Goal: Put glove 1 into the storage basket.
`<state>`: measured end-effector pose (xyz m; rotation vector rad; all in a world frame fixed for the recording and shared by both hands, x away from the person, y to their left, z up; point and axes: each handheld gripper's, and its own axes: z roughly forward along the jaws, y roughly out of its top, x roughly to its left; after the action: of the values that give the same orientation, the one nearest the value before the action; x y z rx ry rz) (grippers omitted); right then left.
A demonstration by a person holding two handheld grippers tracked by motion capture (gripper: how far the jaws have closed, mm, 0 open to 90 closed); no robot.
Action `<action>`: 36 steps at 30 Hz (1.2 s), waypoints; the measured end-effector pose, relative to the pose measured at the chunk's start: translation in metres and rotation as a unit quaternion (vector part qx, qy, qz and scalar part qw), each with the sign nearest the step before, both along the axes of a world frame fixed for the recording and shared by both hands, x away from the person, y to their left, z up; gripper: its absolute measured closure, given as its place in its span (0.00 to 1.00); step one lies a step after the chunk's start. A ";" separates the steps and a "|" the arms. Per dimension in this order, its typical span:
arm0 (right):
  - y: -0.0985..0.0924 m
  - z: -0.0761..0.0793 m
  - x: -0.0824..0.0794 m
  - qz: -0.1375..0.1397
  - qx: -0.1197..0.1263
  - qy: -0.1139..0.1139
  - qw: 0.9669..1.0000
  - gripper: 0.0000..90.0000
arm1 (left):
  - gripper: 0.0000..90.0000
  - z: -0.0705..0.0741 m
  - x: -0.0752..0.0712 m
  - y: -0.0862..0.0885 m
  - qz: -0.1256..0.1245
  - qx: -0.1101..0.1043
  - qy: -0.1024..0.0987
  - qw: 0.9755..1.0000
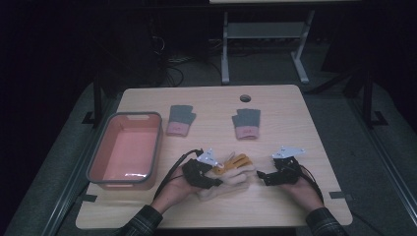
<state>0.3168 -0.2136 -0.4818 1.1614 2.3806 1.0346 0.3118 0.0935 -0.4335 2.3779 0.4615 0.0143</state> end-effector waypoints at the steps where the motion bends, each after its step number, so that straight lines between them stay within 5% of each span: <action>1: 0.000 0.000 0.000 0.000 0.000 0.000 1.000 0.12 | 0.75 0.002 0.000 0.001 0.004 -0.005 0.002 1.000; 17: 0.000 0.000 0.000 0.000 0.000 0.000 1.000 0.12 | 0.75 0.043 0.019 0.030 0.046 -0.023 -0.007 0.999; 24: 0.000 0.000 0.000 0.000 0.000 0.000 1.000 0.12 | 0.75 0.063 0.030 0.045 0.075 -0.041 -0.014 0.996; 30: 0.000 0.000 0.000 0.000 0.000 0.000 1.000 0.12 | 0.75 0.081 0.036 0.064 0.104 -0.049 -0.022 0.993; 36: 0.000 0.000 0.000 0.000 0.000 0.000 1.000 0.12 | 0.75 0.094 0.038 0.093 0.142 -0.064 -0.031 0.987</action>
<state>0.3169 -0.2136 -0.4818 1.1607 2.3799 1.0360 0.3495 0.1869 -0.3395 2.1619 0.7443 0.1815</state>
